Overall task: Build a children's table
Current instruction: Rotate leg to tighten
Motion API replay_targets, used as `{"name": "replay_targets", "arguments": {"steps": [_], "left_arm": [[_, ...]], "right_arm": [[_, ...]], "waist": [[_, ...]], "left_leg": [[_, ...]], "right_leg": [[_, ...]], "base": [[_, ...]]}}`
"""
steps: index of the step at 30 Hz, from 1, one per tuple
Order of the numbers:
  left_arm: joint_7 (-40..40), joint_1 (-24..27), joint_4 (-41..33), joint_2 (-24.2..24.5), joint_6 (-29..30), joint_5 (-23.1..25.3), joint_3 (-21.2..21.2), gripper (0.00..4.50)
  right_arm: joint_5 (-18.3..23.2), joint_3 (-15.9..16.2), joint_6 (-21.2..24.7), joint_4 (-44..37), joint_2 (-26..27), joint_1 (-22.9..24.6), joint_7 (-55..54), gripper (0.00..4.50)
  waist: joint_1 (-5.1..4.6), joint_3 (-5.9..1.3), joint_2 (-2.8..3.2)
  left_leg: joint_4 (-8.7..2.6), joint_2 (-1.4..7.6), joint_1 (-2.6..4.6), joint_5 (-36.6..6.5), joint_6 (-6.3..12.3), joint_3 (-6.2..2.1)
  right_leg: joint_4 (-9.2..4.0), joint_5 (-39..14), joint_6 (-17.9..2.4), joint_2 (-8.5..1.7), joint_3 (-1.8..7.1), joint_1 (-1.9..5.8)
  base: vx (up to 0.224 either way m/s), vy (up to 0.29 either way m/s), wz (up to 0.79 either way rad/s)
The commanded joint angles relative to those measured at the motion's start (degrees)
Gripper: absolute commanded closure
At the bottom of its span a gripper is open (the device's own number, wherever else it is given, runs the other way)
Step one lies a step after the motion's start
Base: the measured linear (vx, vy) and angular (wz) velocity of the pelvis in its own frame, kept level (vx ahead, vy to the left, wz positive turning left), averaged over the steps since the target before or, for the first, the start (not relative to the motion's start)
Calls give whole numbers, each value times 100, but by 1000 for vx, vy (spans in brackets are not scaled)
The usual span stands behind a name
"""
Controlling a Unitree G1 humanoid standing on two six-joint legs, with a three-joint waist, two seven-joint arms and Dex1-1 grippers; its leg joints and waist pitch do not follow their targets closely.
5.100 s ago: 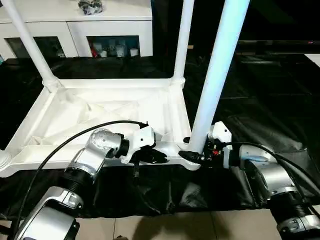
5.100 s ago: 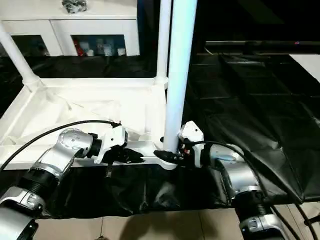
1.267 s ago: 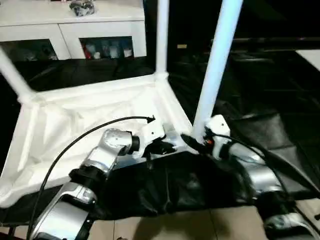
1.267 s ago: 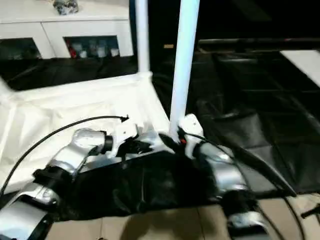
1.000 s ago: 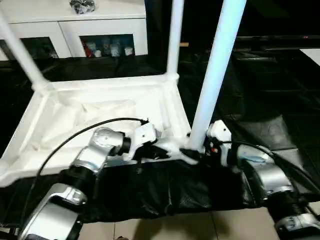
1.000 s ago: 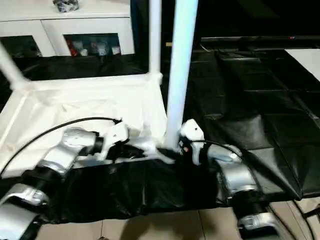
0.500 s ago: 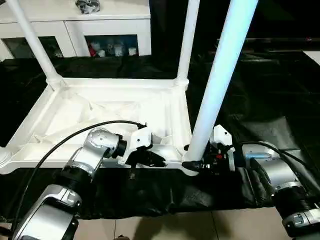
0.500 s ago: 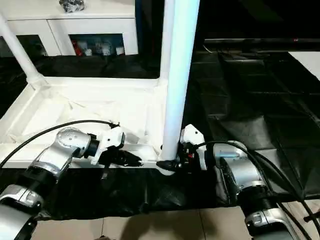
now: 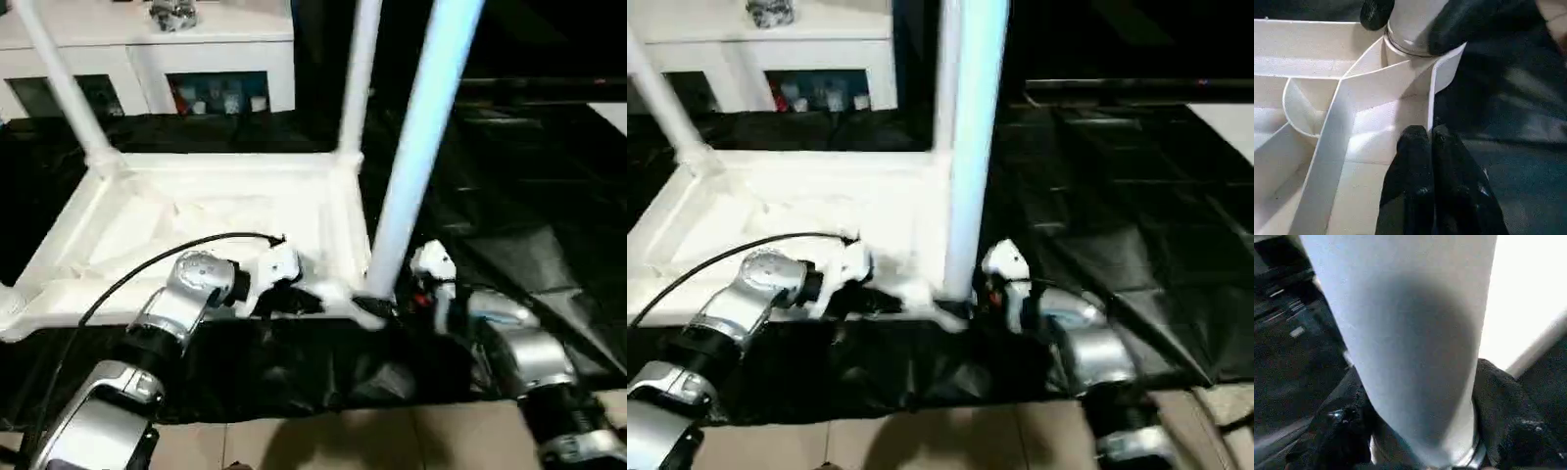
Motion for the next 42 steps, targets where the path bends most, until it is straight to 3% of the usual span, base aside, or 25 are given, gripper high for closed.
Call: {"name": "replay_targets", "arguments": {"steps": [1,4,5,7,9,11,12,13,14,15,17,19,24,27,32,34,36,42], "left_arm": [[742,-172,88,-396,175,109,0,450],[1054,-216,97,-642,257,165,-28,450],[1111,-223,93,-695,277,176,-38,450],[1417,-248,47,-958,338,246,-98,450],[1556,-235,-59,-1137,388,299,-152,450],[1589,-219,-147,-1203,411,331,-191,450],[1566,-211,-162,-1196,386,335,-205,450],[1469,-169,-195,-1167,309,333,-225,450],[1447,-161,-202,-1160,294,330,-228,450],[1333,-115,-239,-1101,266,313,-234,450],[1233,-70,-270,-1023,249,306,-239,450],[1074,-8,-323,-914,216,273,-244,450],[603,152,-486,-625,162,156,-236,450],[287,210,-524,-404,78,92,-195,450],[-260,168,-480,-43,-10,-16,-98,450],[-295,161,-483,-15,-18,-20,-101,450],[-461,142,-486,64,-29,-79,-115,450],[-679,90,-426,194,-88,-111,-151,450]], "right_arm": [[-232,177,63,112,446,-26,-691,200],[-325,56,99,251,790,-121,-1425,200],[-344,28,92,289,867,-148,-1587,200],[-535,-93,54,550,1309,-349,-2611,200],[-668,-54,-69,638,1596,-455,-3055,200],[-720,-7,-162,635,1725,-504,-3185,200],[-675,-21,-158,624,1738,-506,-3134,200],[-611,-69,-134,600,1722,-500,-3028,165],[-598,-78,-126,595,1715,-498,-3005,165],[-546,-81,-106,534,1623,-468,-2807,128],[-550,-40,-117,471,1491,-429,-2603,125],[-586,25,-154,408,1303,-379,-2352,95],[-648,227,-401,298,705,-271,-1569,95],[-505,323,-421,130,236,-174,-565,95],[-64,593,-111,-184,-520,-118,1191,95],[-38,614,-93,-192,-559,-123,1295,95],[40,658,-41,-225,-642,-144,1580,119],[57,855,57,-287,-807,-189,2143,171]], "waist": [[-14,-249,-27],[-59,-261,-35],[-61,-263,-12],[-113,-273,-11],[-145,-276,-10],[-139,-297,-3],[-137,-313,-4],[-136,-313,-30],[-127,-316,-9],[-126,-316,-4],[-121,-312,-32],[-115,-318,-40],[-94,-336,-45],[-73,-333,-48],[-6,-322,-58],[30,-325,-53],[52,-323,-80],[98,-327,-69]], "left_leg": [[-434,56,12,-1643,12,18],[-434,46,-3,-1589,2,13],[-440,50,-3,-1566,-17,4],[-435,37,-17,-1442,-50,12],[-439,21,-22,-1470,-65,3],[-417,24,-22,-1311,-6,10],[-393,18,-43,-1096,80,15],[-388,16,-50,-1056,123,21],[-383,20,-52,-995,188,21],[-378,20,-50,-977,215,25],[-368,25,-52,-970,301,34],[-356,29,-52,-934,352,38],[-310,30,-60,-704,521,50],[-296,39,-71,-732,655,56],[-290,73,-50,-894,687,68],[-284,87,-45,-834,690,77],[-282,72,-59,-816,618,78],[-282,79,-52,-865,542,74]], "right_leg": [[-482,-1998,-1024,-206,138,179],[-474,-1828,-1011,-191,142,177],[-464,-1776,-1028,-198,139,177],[-447,-1564,-1066,-190,143,167],[-465,-1641,-1019,-184,126,184],[-438,-1289,-1074,-178,138,192],[-387,-740,-1184,-161,135,221],[-378,-614,-1212,-152,132,229],[-361,-477,-1263,-161,130,240],[-362,-442,-1280,-161,129,238],[-360,-433,-1334,-169,130,251],[-357,-387,-1355,-174,138,257],[-308,18,-1483,-170,132,262],[-295,66,-1538,-159,125,263],[-294,-161,-1598,-153,111,253],[-286,-115,-1632,-166,114,230],[-281,-214,-1614,-169,110,236],[-276,-318,-1577,-169,111,224]], "base": [[0,0,0],[0,0,0],[0,0,0],[0,0,0],[0,0,0],[0,0,0],[0,0,0],[0,0,0],[0,0,0],[0,0,0],[0,0,0],[0,0,0],[0,0,0],[0,0,0],[0,0,0],[0,0,0],[0,0,0],[0,0,0]]}}
